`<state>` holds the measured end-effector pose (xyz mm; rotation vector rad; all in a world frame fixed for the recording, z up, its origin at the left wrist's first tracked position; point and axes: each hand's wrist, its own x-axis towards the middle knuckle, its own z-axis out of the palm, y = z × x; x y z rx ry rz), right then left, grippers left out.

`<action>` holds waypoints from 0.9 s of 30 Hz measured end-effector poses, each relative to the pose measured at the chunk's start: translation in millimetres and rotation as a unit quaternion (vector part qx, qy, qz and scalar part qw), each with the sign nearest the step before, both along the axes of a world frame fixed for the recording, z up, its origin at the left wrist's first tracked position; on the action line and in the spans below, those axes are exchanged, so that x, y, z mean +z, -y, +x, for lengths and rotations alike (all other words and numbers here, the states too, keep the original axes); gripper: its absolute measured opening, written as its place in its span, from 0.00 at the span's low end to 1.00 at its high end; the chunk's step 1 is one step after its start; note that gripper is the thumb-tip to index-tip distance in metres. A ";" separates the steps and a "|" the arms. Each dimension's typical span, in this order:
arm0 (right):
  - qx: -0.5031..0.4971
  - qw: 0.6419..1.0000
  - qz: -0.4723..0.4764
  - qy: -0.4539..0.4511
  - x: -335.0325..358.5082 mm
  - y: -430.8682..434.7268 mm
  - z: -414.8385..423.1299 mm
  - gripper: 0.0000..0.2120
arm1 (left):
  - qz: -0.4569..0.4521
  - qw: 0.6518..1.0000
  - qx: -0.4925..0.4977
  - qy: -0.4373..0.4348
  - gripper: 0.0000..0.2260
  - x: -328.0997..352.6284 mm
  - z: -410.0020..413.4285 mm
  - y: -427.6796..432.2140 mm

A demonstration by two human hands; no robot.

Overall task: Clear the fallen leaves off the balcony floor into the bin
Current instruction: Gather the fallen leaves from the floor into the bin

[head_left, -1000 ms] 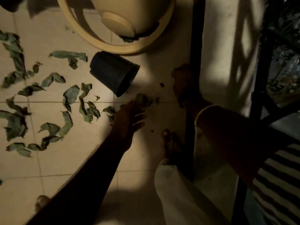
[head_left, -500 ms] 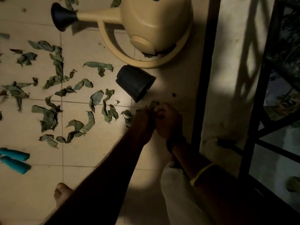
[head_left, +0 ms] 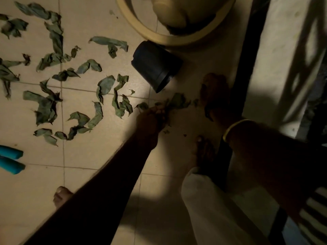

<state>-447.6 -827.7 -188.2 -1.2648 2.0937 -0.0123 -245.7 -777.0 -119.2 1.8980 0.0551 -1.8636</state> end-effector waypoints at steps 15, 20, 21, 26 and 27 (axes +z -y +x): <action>-0.063 0.971 -0.043 0.225 93.7 -79.4 110.5 0.15 | -0.009 0.992 -0.124 -0.023 0.10 44.7 11.4 0.1; -0.062 0.970 -0.076 0.224 90.5 -75.1 94.2 0.11 | -0.018 0.998 -0.067 -0.001 0.09 37.4 17.7 -2.8; -0.082 0.976 -0.090 0.178 85.5 -71.9 86.2 0.09 | -0.015 0.999 -0.051 0.004 0.09 32.3 18.9 -4.1; -0.081 0.997 -0.005 0.001 37.8 -52.1 46.8 0.19 | -0.015 0.999 -0.050 0.005 0.12 13.8 24.5 -13.8; -0.072 0.997 0.025 -0.015 27.3 -49.6 42.4 0.21 | -0.016 0.998 -0.052 0.005 0.12 10.9 25.2 -17.3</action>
